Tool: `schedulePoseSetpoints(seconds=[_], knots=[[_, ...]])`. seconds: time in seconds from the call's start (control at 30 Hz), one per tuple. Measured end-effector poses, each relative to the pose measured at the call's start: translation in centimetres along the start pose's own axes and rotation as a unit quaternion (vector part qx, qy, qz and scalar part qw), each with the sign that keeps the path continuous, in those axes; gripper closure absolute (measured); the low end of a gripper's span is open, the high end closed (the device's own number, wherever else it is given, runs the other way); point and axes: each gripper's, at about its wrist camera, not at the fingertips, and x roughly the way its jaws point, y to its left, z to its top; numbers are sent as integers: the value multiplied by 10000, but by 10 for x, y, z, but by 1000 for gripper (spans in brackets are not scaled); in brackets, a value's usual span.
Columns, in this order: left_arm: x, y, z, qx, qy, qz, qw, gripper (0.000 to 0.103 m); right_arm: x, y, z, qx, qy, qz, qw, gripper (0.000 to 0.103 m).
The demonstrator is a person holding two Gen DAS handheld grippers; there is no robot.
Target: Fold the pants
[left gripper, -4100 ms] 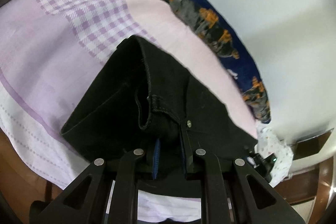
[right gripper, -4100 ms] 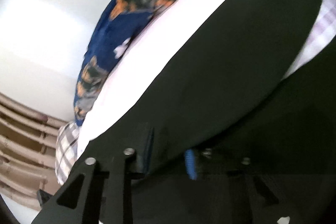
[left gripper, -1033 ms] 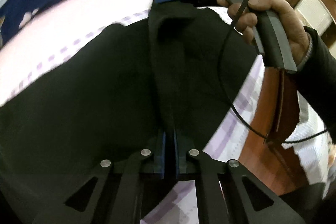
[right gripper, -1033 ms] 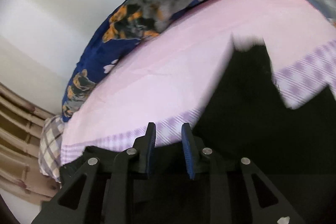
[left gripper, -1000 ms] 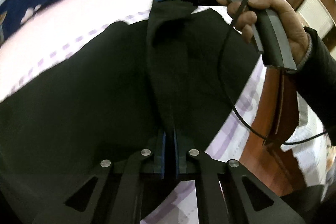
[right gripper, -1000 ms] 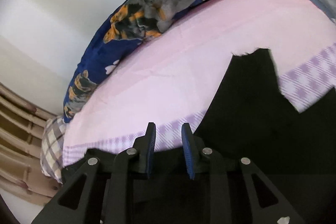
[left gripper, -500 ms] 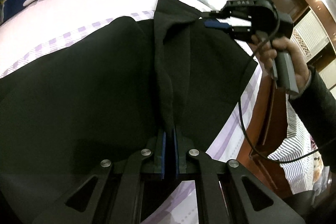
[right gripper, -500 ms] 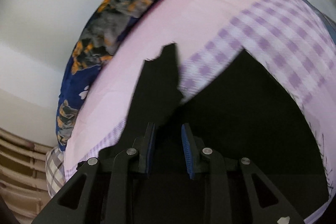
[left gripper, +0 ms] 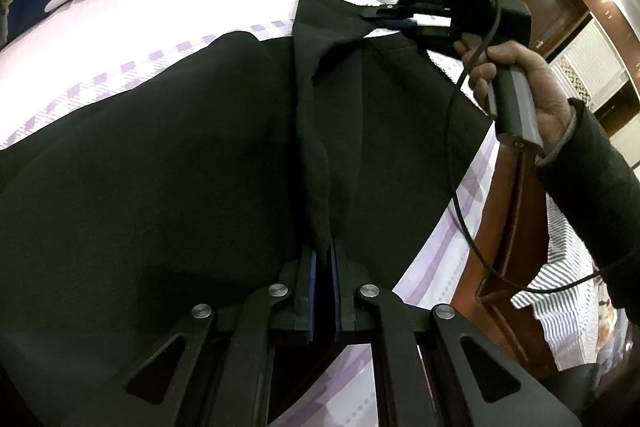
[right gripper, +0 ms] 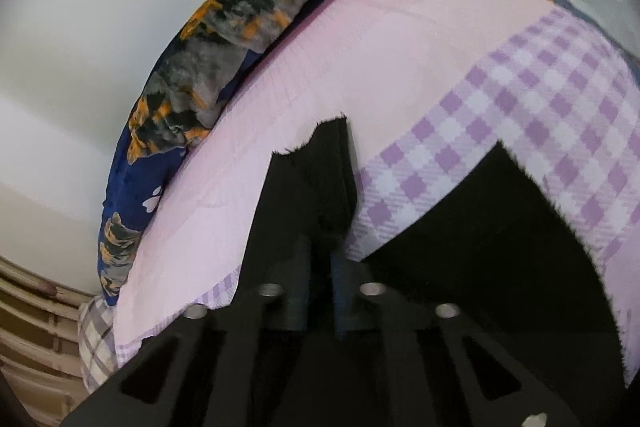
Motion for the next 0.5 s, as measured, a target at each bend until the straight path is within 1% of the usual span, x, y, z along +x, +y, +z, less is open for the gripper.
schedulePoseSetpoints(seconds=[0.03, 0.17, 0.27, 0.37, 0.4, 0.5], knots=[[0, -1, 0, 16, 8, 25, 10000, 96, -4, 2, 0, -48, -41, -26, 10000, 98], [2, -4, 3, 16, 46, 110, 9999, 96, -34, 12, -2, -395, -341, -298, 9982, 98], [2, -15, 4, 228, 62, 246, 9994, 96, -69, 6, -5, -433, -596, -504, 9960, 98], [3, -25, 4, 437, 60, 296, 9986, 96, -108, -12, -14, -363, -853, -772, 9927, 98], [4, -31, 4, 567, 72, 403, 9976, 96, -121, -22, -19, -312, -901, -882, 9915, 98], [9, -40, 2, 834, 118, 604, 9946, 96, -143, -55, -42, -12, -901, -1173, 9890, 99]])
